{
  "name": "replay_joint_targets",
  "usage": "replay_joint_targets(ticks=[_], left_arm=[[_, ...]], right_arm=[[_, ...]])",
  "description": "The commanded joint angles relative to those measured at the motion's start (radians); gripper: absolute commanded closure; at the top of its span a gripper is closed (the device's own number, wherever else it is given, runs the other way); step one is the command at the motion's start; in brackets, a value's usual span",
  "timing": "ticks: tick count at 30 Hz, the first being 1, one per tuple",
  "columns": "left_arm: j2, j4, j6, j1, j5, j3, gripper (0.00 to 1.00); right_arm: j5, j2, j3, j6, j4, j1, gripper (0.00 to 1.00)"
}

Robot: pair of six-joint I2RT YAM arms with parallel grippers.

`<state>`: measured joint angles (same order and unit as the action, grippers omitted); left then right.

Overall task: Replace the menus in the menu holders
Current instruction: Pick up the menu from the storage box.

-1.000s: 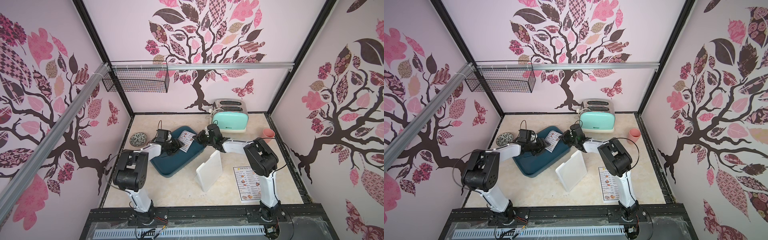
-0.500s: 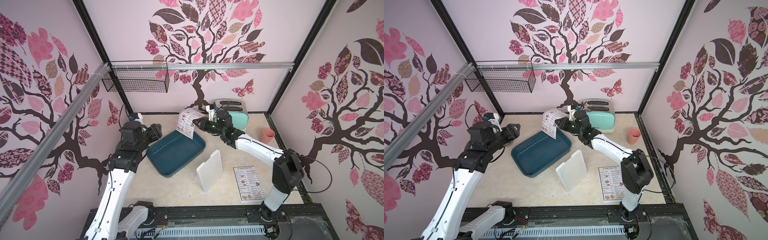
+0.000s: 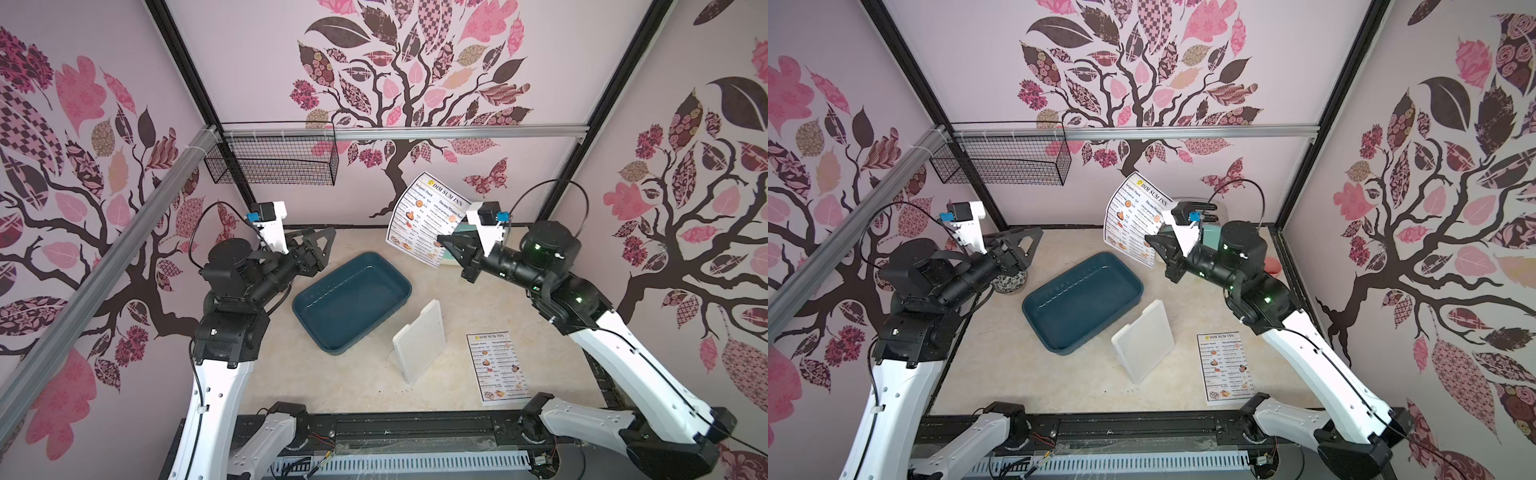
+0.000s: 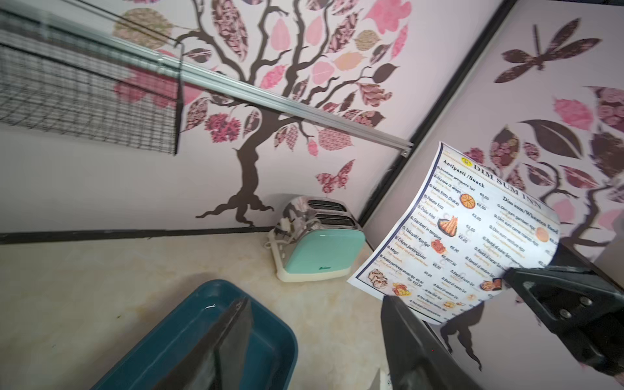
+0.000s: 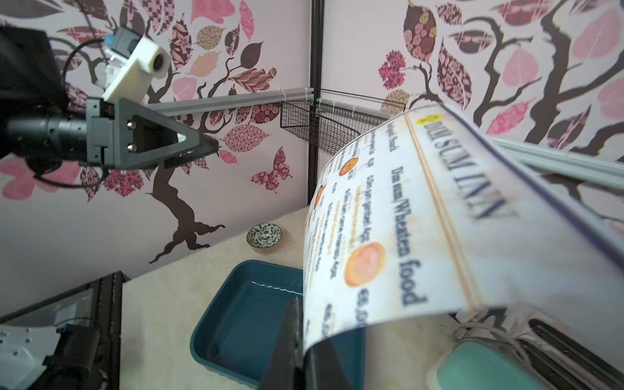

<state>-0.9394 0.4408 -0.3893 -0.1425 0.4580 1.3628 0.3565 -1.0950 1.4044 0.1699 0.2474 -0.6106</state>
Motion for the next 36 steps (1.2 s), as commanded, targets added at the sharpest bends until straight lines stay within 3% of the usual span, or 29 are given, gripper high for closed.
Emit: replay_joint_targets(ticks=[1, 5, 8, 13, 23, 27, 33, 36], left_arm=[[-0.044, -0.048, 0.036, -0.036, 0.217, 0.066, 0.33], [-0.084, 0.002, 0.097, -0.072, 0.362, 0.120, 0.30], [-0.091, 0.040, 0.149, -0.073, 0.444, 0.130, 0.28], [-0.075, 0.085, 0.257, -0.072, 0.618, 0.115, 0.23], [-0.088, 0.175, 0.363, -0.073, 0.753, 0.153, 0.20], [-0.081, 0.220, 0.396, -0.073, 0.760, 0.147, 0.21], [-0.082, 0.353, 0.549, -0.073, 0.653, 0.130, 0.24], [-0.086, 0.358, 0.585, -0.078, 0.668, 0.114, 0.26]], right_arm=[[0.050, 0.013, 0.045, 0.288, 0.224, -0.003, 1.00], [0.143, 0.028, 0.082, 0.440, 0.379, -0.003, 1.00], [0.187, 0.026, 0.100, 0.478, 0.454, -0.003, 1.00], [0.290, -0.006, 0.140, 0.466, 0.544, -0.003, 1.00], [0.401, -0.049, 0.148, 0.365, 0.557, -0.003, 1.00], [0.446, -0.063, 0.150, 0.324, 0.533, -0.003, 1.00], [0.521, -0.075, 0.134, 0.298, 0.501, -0.005, 1.00], [0.550, -0.082, 0.125, 0.284, 0.482, -0.005, 1.00]])
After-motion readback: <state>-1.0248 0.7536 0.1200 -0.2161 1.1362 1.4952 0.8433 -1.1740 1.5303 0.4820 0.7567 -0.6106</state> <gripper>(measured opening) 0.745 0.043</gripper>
